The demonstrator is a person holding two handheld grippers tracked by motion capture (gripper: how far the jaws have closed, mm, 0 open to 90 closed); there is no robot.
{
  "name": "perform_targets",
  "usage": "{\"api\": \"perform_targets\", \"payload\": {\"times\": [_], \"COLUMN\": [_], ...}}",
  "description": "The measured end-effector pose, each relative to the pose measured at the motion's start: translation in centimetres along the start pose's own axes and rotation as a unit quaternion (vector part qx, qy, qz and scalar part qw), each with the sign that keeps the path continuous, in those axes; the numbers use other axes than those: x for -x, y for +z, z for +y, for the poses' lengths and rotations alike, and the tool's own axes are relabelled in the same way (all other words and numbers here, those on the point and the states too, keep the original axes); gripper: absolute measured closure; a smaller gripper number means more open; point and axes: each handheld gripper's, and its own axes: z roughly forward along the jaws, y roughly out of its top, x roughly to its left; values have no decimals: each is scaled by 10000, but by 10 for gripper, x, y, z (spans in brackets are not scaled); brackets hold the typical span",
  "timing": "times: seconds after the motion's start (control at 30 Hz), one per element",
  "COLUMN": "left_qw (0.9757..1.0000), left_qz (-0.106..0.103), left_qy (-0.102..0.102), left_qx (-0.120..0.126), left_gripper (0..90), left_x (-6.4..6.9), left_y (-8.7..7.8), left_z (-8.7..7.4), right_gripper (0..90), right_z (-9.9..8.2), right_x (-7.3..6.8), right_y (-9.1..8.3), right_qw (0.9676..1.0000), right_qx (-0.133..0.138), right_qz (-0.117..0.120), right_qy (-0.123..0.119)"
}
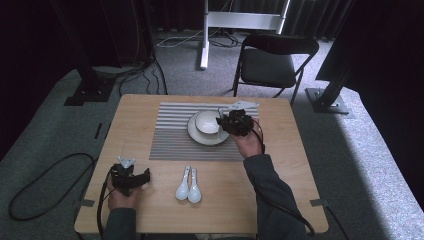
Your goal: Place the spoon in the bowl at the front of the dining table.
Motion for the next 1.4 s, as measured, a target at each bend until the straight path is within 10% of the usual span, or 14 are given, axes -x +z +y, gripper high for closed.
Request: {"api": "perform_targets", "payload": {"times": [1.4], "left_qw": [10000], "left_qz": [0], "left_qy": [-2], "left_qx": [4], "left_gripper": [161], "left_x": [0], "left_y": [0], "left_z": [0], "right_gripper": [749], "right_z": [23], "right_x": [22], "right_y": [28], "right_qw": [9996], "right_qx": [-95], "right_qz": [-250], "right_qy": [-32]}}
